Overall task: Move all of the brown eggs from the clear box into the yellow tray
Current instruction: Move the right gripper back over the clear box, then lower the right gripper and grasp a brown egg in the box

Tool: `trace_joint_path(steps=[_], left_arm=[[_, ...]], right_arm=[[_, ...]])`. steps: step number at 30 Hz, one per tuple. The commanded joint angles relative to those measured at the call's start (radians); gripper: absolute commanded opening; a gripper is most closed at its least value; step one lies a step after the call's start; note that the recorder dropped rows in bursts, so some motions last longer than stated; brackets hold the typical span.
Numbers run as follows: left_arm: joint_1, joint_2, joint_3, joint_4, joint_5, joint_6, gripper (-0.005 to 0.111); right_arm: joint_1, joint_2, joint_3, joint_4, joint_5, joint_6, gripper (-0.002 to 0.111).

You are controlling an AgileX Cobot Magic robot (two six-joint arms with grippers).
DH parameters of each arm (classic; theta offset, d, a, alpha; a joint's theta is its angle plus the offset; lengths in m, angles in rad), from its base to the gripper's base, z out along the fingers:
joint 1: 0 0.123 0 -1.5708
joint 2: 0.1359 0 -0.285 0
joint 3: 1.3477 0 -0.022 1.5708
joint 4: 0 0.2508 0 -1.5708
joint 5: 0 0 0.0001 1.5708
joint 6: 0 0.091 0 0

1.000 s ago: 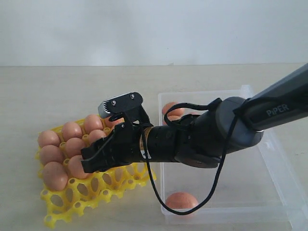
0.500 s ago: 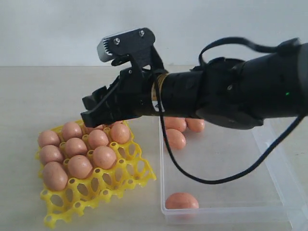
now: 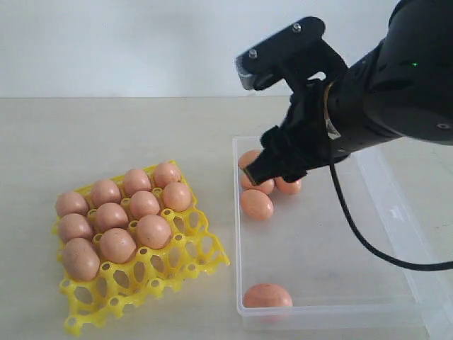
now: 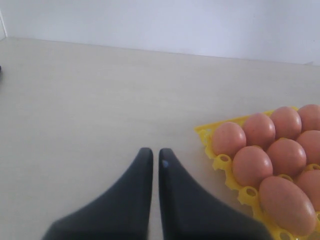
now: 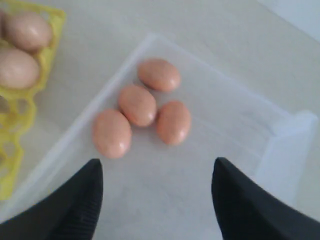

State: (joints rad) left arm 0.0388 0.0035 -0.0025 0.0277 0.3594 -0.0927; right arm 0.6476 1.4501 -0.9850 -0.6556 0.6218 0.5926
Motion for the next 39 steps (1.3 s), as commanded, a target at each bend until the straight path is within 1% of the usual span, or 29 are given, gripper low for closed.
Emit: trace_joint_path(steps=[1,4,7,10,13,15,18,28,34,39], left_arm=[[0.003,-0.003,0.003,-0.002,-0.004,0.005,0.004],[0.003,-0.003,0.003,-0.002,-0.004,0.005,0.004],[0.003,-0.003,0.003,-0.002,-0.004,0.005,0.004],[0.003,-0.003,0.003,-0.002,-0.004,0.005,0.004],[0.003,-0.003,0.003,-0.002,-0.004,0.005,0.004],[0.003,-0.003,0.003,-0.002,-0.004,0.005,0.004],[0.003,-0.003,0.003,-0.002,-0.004,0.005,0.004],[0.003,-0.003,0.003,-0.002,-0.004,0.005,0.004],[0.003,-0.003,0.003,-0.002,-0.004,0.005,0.004],[0.003,-0.003,0.003,-0.002,-0.004,0.005,0.004]], right_arm=[[-0.052,-0.008,-0.007,-0.019,0.157,-0.008,0.055],[-0.158,-0.004,-0.007,-0.011,0.111,0.001,0.055],[-0.288,0.015,-0.026,0.059,0.088,-0.04,0.055],[-0.382,0.057,-0.071,0.243,0.116,-0.245,0.055],[-0.441,0.116,-0.132,0.514,0.159,-0.46,0.055],[-0.458,0.163,-0.175,0.666,0.187,-0.593,0.055],[-0.459,0.237,-0.247,0.766,0.247,-0.679,0.055],[-0.459,0.438,-0.446,0.792,0.256,-0.681,0.055],[-0.459,0.538,-0.512,0.799,0.235,-0.689,0.055],[-0.459,0.594,-0.532,0.806,0.22,-0.707,0.055]])
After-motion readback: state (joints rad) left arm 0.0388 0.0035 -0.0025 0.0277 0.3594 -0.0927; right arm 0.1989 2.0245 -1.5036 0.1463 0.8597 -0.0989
